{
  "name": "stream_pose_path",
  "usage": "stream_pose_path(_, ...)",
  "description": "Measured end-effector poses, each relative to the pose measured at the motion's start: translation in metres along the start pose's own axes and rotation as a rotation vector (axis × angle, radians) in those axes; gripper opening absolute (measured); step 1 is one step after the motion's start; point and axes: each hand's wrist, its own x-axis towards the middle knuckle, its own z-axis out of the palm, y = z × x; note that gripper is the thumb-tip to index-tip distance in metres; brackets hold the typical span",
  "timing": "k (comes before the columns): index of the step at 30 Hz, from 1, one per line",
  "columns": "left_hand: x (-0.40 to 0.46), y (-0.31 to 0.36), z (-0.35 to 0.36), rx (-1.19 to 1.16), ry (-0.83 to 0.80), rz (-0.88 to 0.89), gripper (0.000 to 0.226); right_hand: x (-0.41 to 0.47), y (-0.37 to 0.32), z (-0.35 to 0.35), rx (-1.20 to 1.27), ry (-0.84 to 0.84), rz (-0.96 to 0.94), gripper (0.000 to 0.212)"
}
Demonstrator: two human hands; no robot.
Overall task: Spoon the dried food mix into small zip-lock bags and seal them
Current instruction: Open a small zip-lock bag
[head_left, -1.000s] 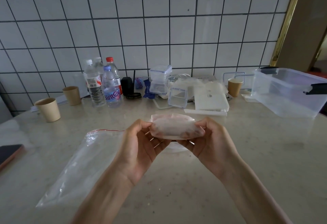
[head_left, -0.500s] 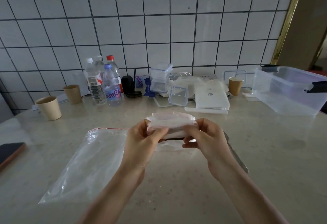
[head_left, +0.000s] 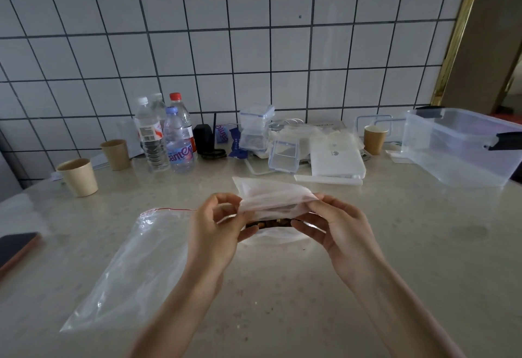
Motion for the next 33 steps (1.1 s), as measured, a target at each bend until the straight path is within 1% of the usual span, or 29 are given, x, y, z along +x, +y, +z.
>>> stream_pose_path(2,-0.002,0.004,-0.001,-0.144,-0.078,-0.118,0.016,0.002,0.000,-0.003,0.065,-0.033,0.042,0.016)
stream_pose_path(5,-0.003,0.012,-0.001,-0.417,-0.185,-0.323,0.028,0.004,-0.001,-0.003,0.155,-0.089,0.102,0.017)
stream_pose_path(7,-0.003,0.016,-0.001,-0.555,-0.266,-0.410,0.026,0.004,-0.002,-0.001,0.189,-0.146,0.127,0.020)
stream_pose_path(9,-0.002,0.017,-0.001,-0.575,-0.323,-0.410,0.022,0.003,-0.005,0.001,0.206,-0.195,0.145,0.019)
stream_pose_path(11,-0.003,0.017,0.001,-0.516,-0.341,-0.361,0.024,0.004,-0.007,0.003,0.185,-0.222,0.157,0.012)
stream_pose_path(12,-0.004,0.017,0.002,-0.470,-0.338,-0.326,0.025,0.004,-0.008,0.004,0.166,-0.225,0.159,0.013)
stream_pose_path(15,-0.007,0.019,0.005,-0.373,-0.311,-0.264,0.027,0.002,-0.007,0.007,0.116,-0.239,0.132,0.030)
stream_pose_path(18,-0.008,0.019,0.006,-0.398,-0.287,-0.301,0.026,-0.001,-0.006,0.008,0.115,-0.275,0.115,0.033)
stream_pose_path(21,-0.007,0.021,0.005,-0.506,-0.299,-0.381,0.020,-0.002,-0.005,0.006,0.138,-0.323,0.101,0.034)
stream_pose_path(24,-0.006,0.021,0.003,-0.598,-0.349,-0.452,0.026,-0.001,-0.006,0.004,0.160,-0.380,0.117,0.037)
stream_pose_path(26,-0.007,0.022,0.001,-0.590,-0.409,-0.406,0.029,0.000,-0.007,0.004,0.141,-0.402,0.143,0.042)
stream_pose_path(29,-0.010,0.023,0.000,-0.343,-0.448,-0.202,0.024,0.000,-0.007,0.002,0.007,-0.401,0.103,0.047)
stream_pose_path(30,-0.011,0.022,0.001,-0.263,-0.424,-0.145,0.022,-0.001,-0.007,0.002,-0.048,-0.398,0.070,0.044)
stream_pose_path(33,-0.014,0.017,0.004,-0.071,-0.231,-0.040,0.014,-0.007,-0.006,0.005,-0.170,-0.364,-0.003,0.027)
